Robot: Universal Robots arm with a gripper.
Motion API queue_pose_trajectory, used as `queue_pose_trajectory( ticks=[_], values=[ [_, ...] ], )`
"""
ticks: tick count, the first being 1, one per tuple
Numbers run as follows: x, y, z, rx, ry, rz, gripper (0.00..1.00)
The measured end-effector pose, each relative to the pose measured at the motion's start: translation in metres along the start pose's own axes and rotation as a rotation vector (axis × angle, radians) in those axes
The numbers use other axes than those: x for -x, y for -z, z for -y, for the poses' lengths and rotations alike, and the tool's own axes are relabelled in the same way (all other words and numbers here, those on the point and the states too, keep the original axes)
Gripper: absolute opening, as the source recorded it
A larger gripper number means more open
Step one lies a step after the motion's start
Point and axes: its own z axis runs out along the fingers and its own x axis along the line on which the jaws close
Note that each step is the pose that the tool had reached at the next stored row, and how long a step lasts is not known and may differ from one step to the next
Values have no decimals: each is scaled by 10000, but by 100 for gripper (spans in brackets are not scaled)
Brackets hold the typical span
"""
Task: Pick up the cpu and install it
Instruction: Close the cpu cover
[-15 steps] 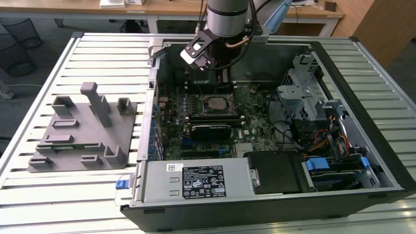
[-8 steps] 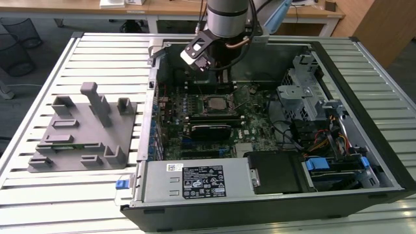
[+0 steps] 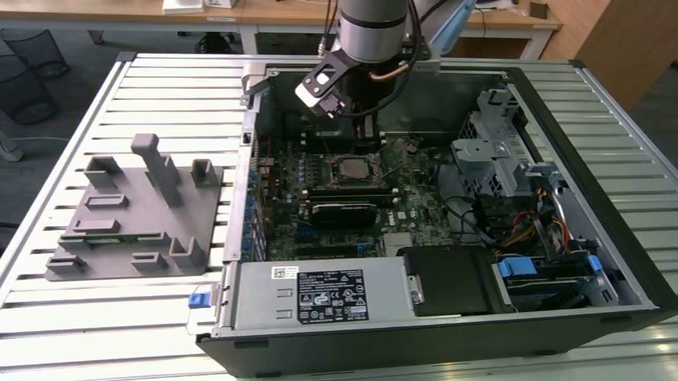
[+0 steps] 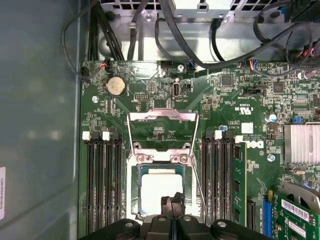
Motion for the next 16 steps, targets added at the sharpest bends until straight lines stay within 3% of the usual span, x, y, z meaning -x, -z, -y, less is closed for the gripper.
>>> queue_pose_trajectory(
  ticks=[3, 8, 16],
  values=[
    [0, 33, -14, -31, 0, 1, 11],
    [-1, 205, -20, -43, -1, 0, 11],
    [-3, 213, -213, -45, -1, 0, 11]
  ],
)
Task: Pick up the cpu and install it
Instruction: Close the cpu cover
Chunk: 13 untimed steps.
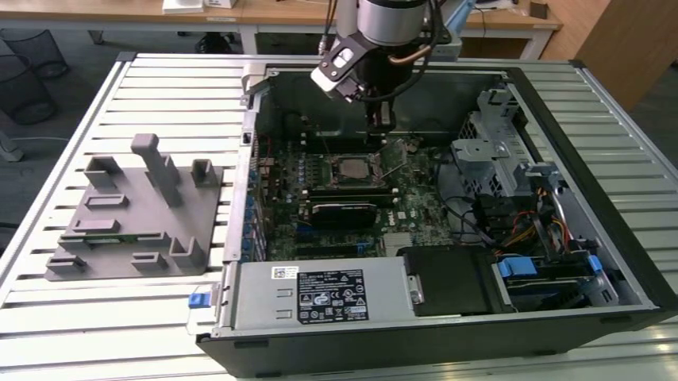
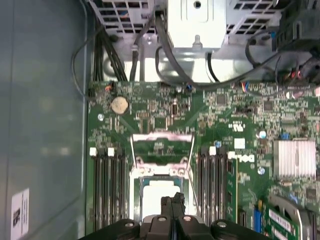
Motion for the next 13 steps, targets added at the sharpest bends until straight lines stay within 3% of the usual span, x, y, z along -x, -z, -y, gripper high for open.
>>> queue_pose_trajectory(
  ticks=[7, 13],
  values=[
    [-1, 45, -31, 1, 1, -4, 11],
    [-2, 40, -196, 0, 1, -2, 11]
  ],
)
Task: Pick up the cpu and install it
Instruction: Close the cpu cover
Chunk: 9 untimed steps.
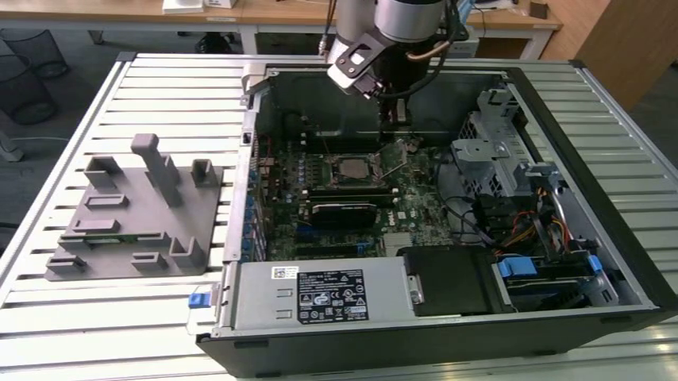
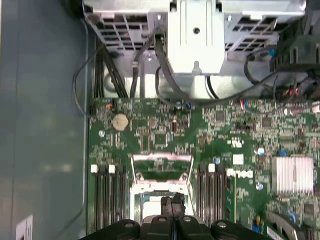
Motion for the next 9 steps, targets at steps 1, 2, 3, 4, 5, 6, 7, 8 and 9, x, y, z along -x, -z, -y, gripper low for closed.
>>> queue_pose_trajectory(
  ticks=[1, 2, 3, 4, 5, 6, 7, 8, 9],
  values=[
    [0, -2, -22, 0, -1, 0, 11],
    [-1, -3, -42, 0, 0, 2, 11],
    [-2, -7, -61, -1, 0, 2, 11],
    [-2, -11, -81, 0, 1, 1, 11],
    [-1, -14, -100, 0, 0, 1, 11],
    [-2, -19, -120, 0, -1, 0, 11],
    [-2, -24, -139, 0, -1, 1, 11],
    [-2, -29, -157, 0, -1, 1, 11],
    [-2, -36, -169, 0, 0, 0, 11]
  ],
)
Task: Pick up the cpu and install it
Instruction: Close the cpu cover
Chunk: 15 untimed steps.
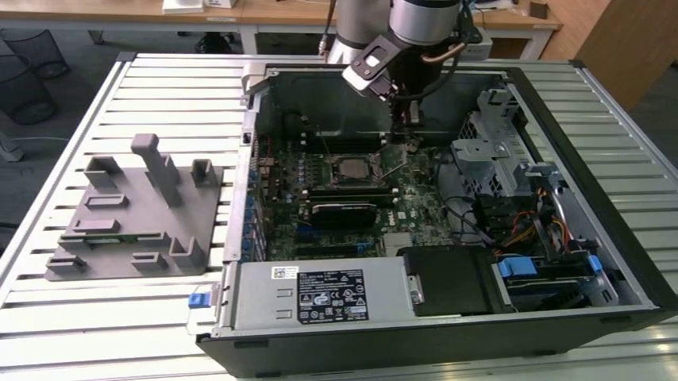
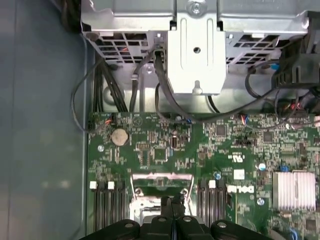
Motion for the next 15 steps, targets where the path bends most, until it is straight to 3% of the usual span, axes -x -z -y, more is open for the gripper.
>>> queue_pose_trajectory(
  ticks=[7, 15],
  values=[
    [-6, -67, -85, -1, -1, 2, 11],
    [-68, -117, -183, -1, 75, -2, 11]
  ],
)
